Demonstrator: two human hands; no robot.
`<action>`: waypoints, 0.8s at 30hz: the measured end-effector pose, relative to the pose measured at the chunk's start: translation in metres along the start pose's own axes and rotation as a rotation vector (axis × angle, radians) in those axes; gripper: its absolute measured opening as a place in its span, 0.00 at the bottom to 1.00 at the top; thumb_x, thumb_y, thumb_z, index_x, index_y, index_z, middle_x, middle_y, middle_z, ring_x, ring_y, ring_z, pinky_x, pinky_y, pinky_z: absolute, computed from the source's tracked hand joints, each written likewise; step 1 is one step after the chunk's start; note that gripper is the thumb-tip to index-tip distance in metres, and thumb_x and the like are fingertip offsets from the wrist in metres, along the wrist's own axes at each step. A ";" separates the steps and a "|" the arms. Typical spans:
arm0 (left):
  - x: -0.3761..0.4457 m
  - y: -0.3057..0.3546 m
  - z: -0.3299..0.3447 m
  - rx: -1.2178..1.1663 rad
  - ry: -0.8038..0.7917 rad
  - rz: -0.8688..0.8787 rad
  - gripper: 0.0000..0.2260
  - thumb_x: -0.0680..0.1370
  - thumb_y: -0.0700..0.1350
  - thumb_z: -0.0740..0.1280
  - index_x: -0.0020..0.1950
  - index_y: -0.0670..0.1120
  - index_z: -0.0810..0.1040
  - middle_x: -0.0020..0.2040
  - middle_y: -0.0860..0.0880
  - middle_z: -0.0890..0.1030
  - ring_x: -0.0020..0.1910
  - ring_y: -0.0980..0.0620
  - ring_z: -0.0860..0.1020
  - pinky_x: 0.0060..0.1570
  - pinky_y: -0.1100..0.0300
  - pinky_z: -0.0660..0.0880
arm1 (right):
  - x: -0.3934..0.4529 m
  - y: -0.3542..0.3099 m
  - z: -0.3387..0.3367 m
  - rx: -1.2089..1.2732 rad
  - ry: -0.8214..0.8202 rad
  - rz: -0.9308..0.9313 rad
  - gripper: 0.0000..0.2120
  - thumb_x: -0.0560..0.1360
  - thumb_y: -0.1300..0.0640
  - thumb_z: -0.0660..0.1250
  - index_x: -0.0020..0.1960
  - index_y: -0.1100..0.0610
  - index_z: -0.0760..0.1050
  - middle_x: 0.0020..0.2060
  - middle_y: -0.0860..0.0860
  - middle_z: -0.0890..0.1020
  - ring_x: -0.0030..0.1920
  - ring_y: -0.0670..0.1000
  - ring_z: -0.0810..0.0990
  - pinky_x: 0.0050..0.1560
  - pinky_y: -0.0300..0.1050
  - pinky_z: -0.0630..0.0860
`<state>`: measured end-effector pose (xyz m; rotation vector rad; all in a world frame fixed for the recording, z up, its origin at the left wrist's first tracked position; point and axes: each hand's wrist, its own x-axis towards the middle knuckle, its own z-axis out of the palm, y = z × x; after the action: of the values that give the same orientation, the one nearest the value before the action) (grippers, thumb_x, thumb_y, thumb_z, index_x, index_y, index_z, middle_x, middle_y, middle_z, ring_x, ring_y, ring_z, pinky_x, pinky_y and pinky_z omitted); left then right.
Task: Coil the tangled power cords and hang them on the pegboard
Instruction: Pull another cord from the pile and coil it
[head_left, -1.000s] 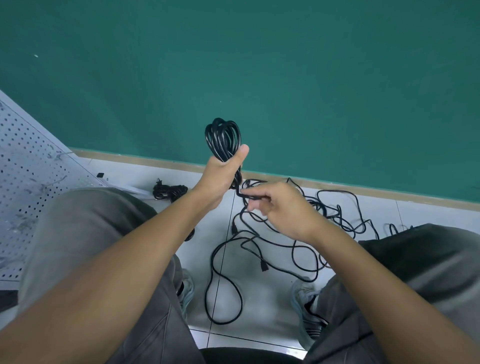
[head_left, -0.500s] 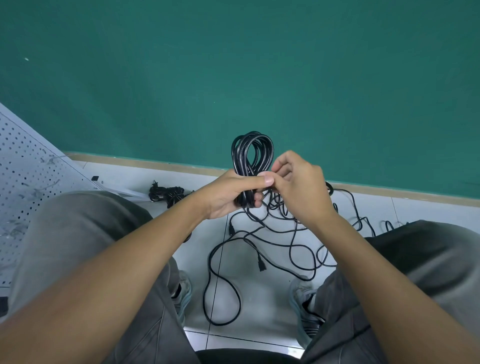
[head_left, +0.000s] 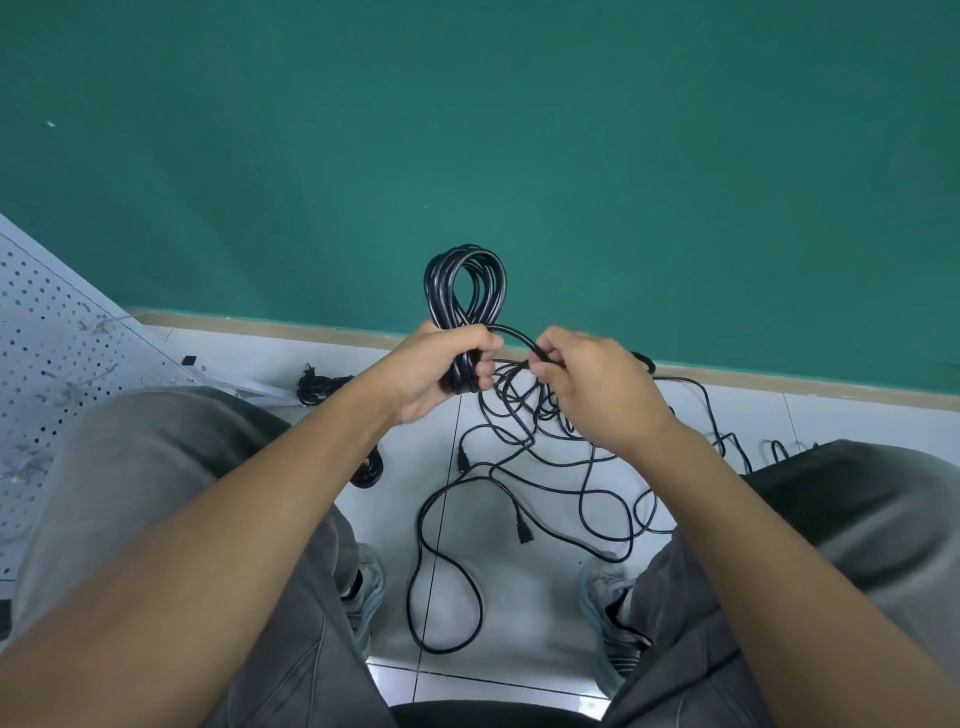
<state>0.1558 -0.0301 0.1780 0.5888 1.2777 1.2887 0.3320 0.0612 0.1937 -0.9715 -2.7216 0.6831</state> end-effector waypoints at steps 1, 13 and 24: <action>0.001 -0.001 0.000 0.019 0.018 -0.003 0.14 0.81 0.36 0.67 0.36 0.45 0.74 0.34 0.48 0.70 0.33 0.52 0.71 0.36 0.60 0.74 | 0.001 0.002 0.000 -0.020 0.036 0.004 0.06 0.84 0.53 0.63 0.55 0.55 0.76 0.44 0.48 0.80 0.46 0.55 0.78 0.40 0.49 0.70; -0.004 -0.007 0.012 0.245 -0.046 -0.041 0.08 0.80 0.47 0.73 0.48 0.43 0.80 0.42 0.46 0.79 0.38 0.50 0.75 0.39 0.58 0.74 | 0.008 0.000 0.000 -0.054 0.348 0.036 0.11 0.86 0.53 0.59 0.55 0.56 0.77 0.41 0.52 0.81 0.39 0.60 0.78 0.43 0.50 0.72; 0.004 -0.003 -0.003 0.031 0.200 0.007 0.11 0.80 0.41 0.70 0.38 0.44 0.76 0.34 0.46 0.74 0.33 0.49 0.73 0.35 0.58 0.73 | 0.009 0.008 0.011 -0.198 0.221 -0.030 0.04 0.83 0.56 0.64 0.52 0.56 0.74 0.34 0.46 0.80 0.37 0.52 0.79 0.80 0.48 0.47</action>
<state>0.1532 -0.0281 0.1730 0.4959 1.4628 1.3616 0.3256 0.0683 0.1802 -0.9798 -2.6365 0.2845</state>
